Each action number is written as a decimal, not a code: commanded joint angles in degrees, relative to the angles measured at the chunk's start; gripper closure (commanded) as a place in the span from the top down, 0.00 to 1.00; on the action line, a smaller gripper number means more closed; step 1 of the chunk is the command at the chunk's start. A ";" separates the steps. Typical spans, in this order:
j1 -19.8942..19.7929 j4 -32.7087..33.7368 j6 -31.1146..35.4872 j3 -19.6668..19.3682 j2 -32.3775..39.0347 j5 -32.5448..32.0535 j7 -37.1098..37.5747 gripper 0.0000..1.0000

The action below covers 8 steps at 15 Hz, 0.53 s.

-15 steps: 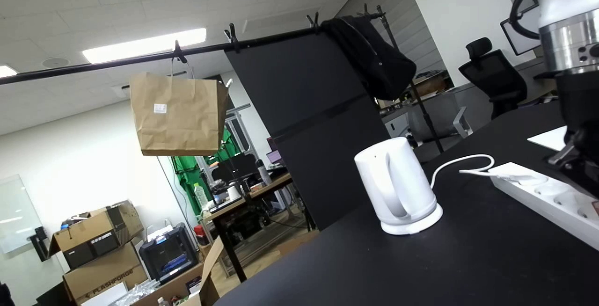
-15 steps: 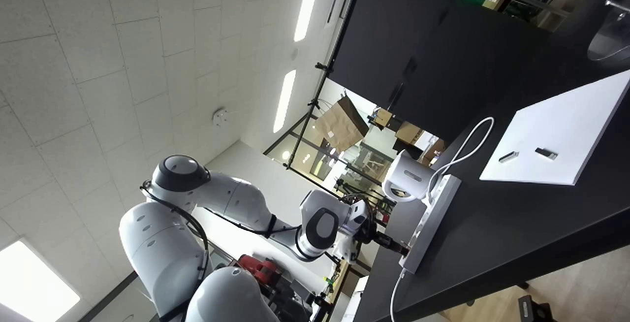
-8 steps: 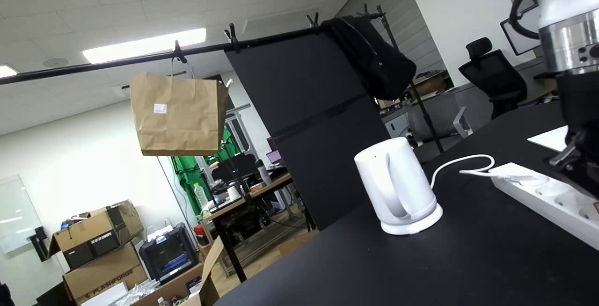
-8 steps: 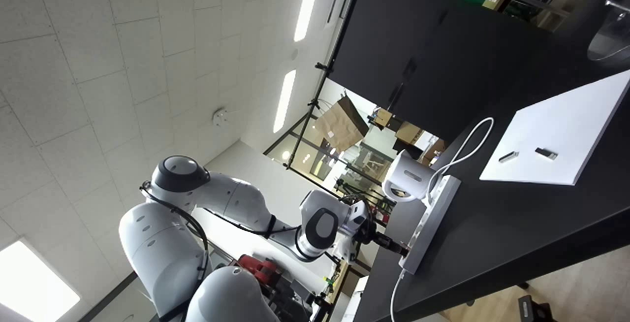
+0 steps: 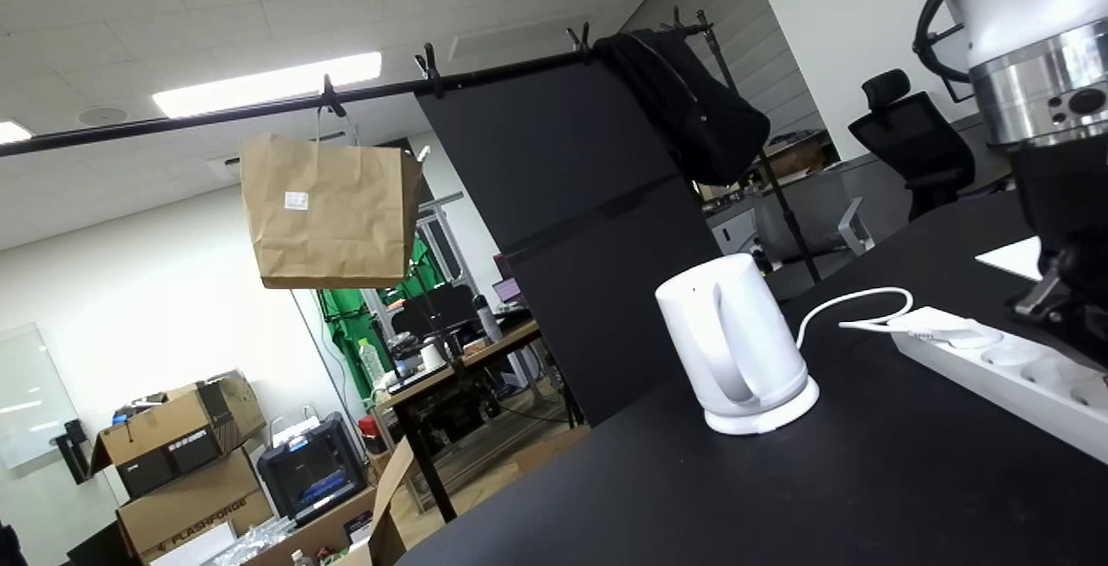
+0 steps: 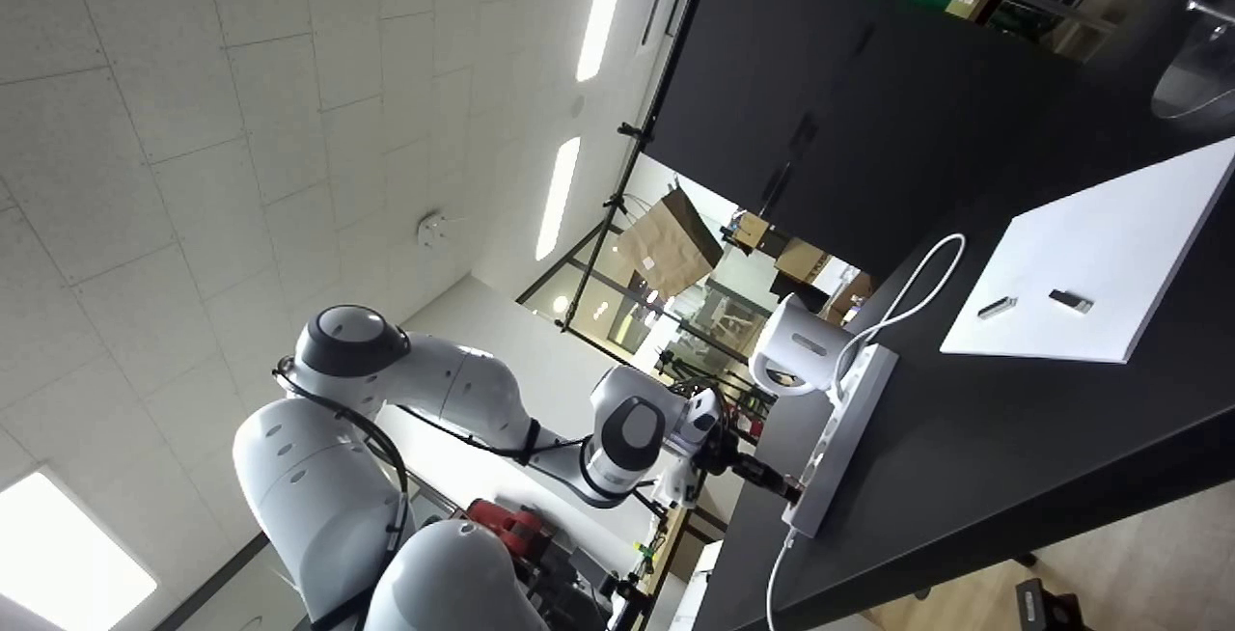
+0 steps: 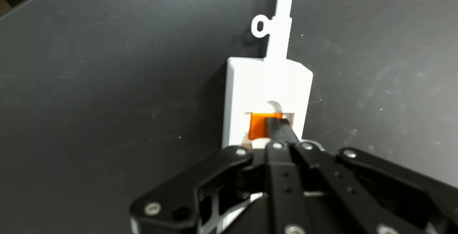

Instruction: Turn off the extension cable

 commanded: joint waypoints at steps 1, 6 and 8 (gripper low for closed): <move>2.65 2.16 -5.49 -3.40 3.64 -7.62 5.11 0.00; 6.31 6.01 -14.92 -7.31 4.14 -24.13 13.54 0.00; 6.66 7.32 -18.69 -6.77 4.22 -29.48 16.44 0.00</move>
